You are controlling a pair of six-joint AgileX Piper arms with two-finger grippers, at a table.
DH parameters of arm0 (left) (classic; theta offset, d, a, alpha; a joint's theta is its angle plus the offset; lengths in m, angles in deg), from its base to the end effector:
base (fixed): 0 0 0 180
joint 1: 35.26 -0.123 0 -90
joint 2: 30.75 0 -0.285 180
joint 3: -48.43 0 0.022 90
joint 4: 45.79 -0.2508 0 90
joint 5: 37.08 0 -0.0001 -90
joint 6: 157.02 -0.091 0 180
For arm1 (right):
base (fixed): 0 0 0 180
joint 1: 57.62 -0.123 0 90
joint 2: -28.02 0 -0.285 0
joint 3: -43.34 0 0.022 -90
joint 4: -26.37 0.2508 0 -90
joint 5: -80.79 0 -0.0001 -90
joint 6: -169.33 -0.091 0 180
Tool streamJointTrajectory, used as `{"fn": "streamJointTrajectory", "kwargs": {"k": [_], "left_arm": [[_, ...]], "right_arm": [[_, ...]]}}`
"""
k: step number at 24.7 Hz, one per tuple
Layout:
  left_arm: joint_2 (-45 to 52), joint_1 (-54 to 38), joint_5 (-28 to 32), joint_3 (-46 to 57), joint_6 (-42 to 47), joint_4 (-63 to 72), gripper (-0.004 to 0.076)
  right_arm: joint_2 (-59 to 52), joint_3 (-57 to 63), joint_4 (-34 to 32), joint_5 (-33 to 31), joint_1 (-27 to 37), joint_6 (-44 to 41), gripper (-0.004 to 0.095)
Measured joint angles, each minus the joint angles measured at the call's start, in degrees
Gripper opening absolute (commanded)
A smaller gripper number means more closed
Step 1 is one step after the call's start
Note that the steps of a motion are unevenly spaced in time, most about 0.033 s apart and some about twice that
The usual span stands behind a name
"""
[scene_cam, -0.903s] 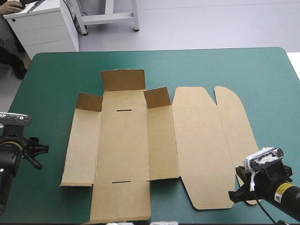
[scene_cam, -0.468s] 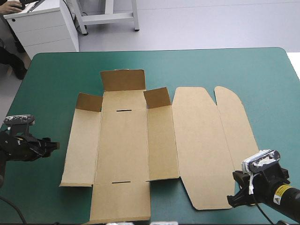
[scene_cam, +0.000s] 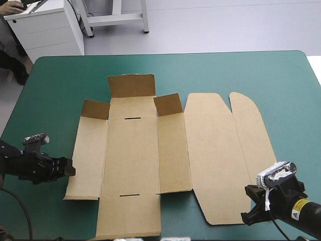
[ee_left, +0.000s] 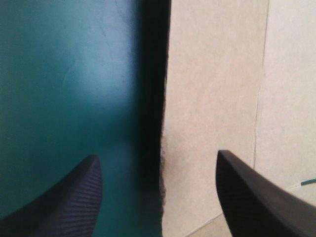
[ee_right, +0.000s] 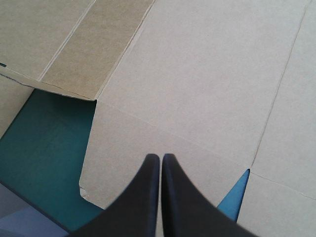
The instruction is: Fold the box
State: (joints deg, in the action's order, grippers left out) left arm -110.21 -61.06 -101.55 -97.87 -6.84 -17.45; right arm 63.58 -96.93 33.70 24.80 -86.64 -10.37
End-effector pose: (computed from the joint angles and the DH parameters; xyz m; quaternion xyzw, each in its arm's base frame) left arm 0.1922 0.0496 0.2429 -0.0669 0.9723 -0.1879 0.1218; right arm 0.0594 0.0440 0.3142 -0.2197 0.8822 0.1631 0.3831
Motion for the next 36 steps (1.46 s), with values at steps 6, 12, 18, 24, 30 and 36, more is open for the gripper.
{"fn": "streamJointTrajectory", "kwargs": {"k": [6, 12, 18, 24, 30, 36], "left_arm": [[0.0, 2.1, 2.4, 2.3, -0.7, 0.6, 0.0461], [-1.1, 6.2, 6.2, 6.2, -0.8, 5.7, 0.0461], [-2.6, 8.9, 4.5, 6.4, -0.8, 9.6, 0.0451], [-2.6, 8.9, 2.8, 6.4, -1.0, 12.5, 0.0263], [-2.6, 9.7, -1.5, 5.2, -1.0, 12.4, -0.0010], [-3.2, 13.7, -4.3, -4.5, 0.4, 8.6, -0.0010]], "right_arm": [[0.0, 0.0, 0.0, 0.2, 0.0, 0.0, 0.0003], [0.0, 0.0, 0.0, 0.8, 0.0, 0.1, 0.0004], [0.0, 0.0, 0.0, 0.8, 0.0, 0.1, 0.0004], [0.0, 0.0, 0.0, 0.8, 0.0, 0.1, 0.0002], [0.0, 0.0, 0.0, 0.8, 0.0, -0.3, -0.0010], [0.0, 0.0, 0.0, 0.8, 0.0, -0.3, -0.0020]]}}
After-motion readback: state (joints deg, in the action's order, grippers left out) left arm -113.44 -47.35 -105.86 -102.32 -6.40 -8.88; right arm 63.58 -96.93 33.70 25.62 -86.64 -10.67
